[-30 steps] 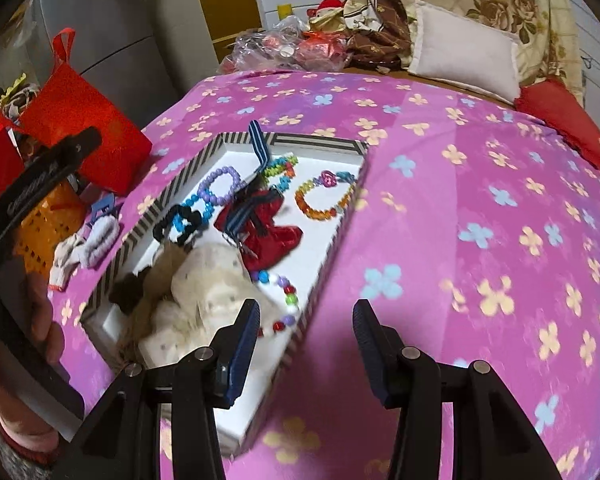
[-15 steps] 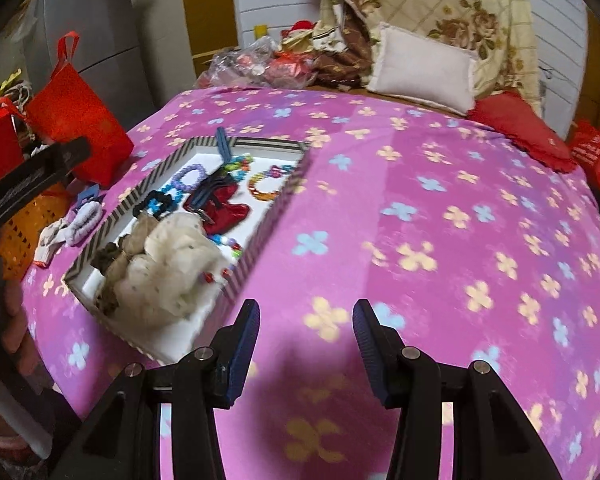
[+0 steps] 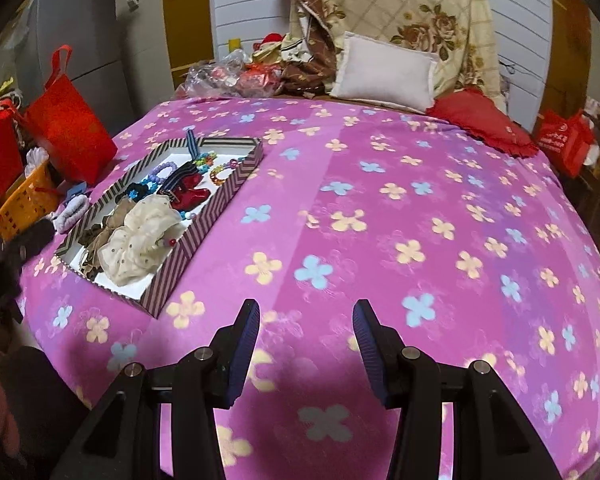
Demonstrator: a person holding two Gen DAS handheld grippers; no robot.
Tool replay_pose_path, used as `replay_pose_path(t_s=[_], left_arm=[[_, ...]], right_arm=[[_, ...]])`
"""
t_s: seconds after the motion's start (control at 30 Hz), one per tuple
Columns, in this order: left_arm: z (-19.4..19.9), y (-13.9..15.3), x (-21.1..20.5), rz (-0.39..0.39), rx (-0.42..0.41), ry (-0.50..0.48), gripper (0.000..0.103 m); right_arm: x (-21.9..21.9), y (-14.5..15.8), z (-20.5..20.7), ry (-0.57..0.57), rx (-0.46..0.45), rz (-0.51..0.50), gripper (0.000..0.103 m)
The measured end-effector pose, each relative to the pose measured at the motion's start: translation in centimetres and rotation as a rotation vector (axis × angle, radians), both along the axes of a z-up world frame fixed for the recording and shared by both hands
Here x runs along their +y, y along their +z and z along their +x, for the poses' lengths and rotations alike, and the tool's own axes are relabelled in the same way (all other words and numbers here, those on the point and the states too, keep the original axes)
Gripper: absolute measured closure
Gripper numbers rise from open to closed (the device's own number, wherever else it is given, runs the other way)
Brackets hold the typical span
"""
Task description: Organize jewelry
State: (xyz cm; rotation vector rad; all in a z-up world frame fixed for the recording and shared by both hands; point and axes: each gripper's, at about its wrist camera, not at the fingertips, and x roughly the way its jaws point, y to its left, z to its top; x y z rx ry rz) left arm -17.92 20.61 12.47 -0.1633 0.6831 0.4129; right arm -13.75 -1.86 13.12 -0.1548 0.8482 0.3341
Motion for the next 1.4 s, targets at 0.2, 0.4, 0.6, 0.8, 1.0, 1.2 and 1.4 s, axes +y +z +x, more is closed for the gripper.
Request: replay_pose_path(t_s=[0.2, 0.4, 0.6, 0.8, 1.0, 1.2, 1.4], left_arm=[[-1.3, -1.5, -3.2, -0.05, 0.074, -0.066, 0.007], [-2.2, -2.0, -5.3, -0.012, 0.096, -0.097, 0.007], [-2.7, -1.9, -4.2, -0.011, 0.093, -0.075, 0.007], [-3.1, -2.4, -2.9, -0.018, 0.102, -0.045, 0.007], [-2.9, -3.3, -2.4, -0.027, 0.134, -0.042, 0.007], [-2.8, -3.6, -2.5, -0.021, 0.14, -0.045, 0.007], [-2.7, -4.0, -2.4, -0.027, 0.15, -0.043, 0.007]], right_arm=[[-2.4, 0.0, -1.5, -0.035, -0.039, -0.043, 0.053], [-4.1, -0.5, -2.2, -0.078, -0.017, -0.046, 0.049], [-2.9, -1.2, -2.7, -0.058, 0.008, -0.068, 0.049], [-1.4, -1.9, -3.3, -0.031, 0.024, -0.092, 0.049], [-0.8, -2.5, -3.3, -0.02, 0.048, -0.093, 0.049], [-0.3, -2.9, -3.5, -0.01, 0.044, -0.112, 0.049], [-0.5, -2.8, -3.4, -0.015, 0.038, -0.104, 0.049]])
